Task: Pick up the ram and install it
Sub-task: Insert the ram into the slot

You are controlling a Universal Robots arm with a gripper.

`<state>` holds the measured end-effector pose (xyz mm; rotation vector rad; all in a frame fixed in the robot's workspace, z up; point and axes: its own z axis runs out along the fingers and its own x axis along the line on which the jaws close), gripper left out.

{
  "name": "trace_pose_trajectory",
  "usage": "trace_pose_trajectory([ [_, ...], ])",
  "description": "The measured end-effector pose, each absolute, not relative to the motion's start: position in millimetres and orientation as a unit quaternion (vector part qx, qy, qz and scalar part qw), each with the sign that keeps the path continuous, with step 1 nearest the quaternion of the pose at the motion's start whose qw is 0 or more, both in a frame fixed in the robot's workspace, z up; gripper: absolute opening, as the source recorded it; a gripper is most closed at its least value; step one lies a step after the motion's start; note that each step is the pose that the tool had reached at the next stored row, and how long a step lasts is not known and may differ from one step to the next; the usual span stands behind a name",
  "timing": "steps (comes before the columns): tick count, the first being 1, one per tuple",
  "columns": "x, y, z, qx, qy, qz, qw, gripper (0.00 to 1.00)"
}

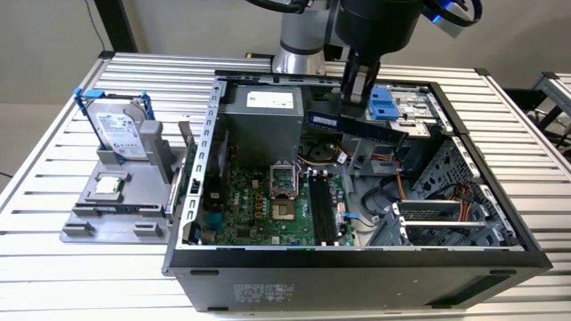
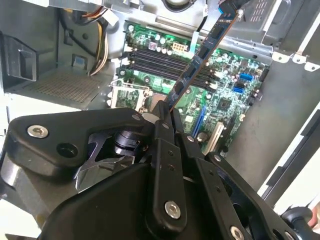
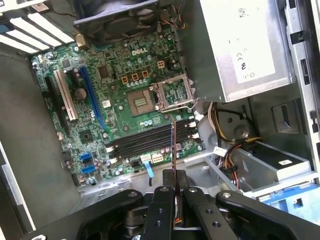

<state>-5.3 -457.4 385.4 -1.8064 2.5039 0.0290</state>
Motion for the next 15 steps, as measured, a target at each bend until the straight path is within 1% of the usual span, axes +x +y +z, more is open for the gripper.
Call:
trace_pose_trajectory([
  [15, -5.3, -457.4, 385.4, -0.553, 0.832, 0.008, 0.027, 0.00],
])
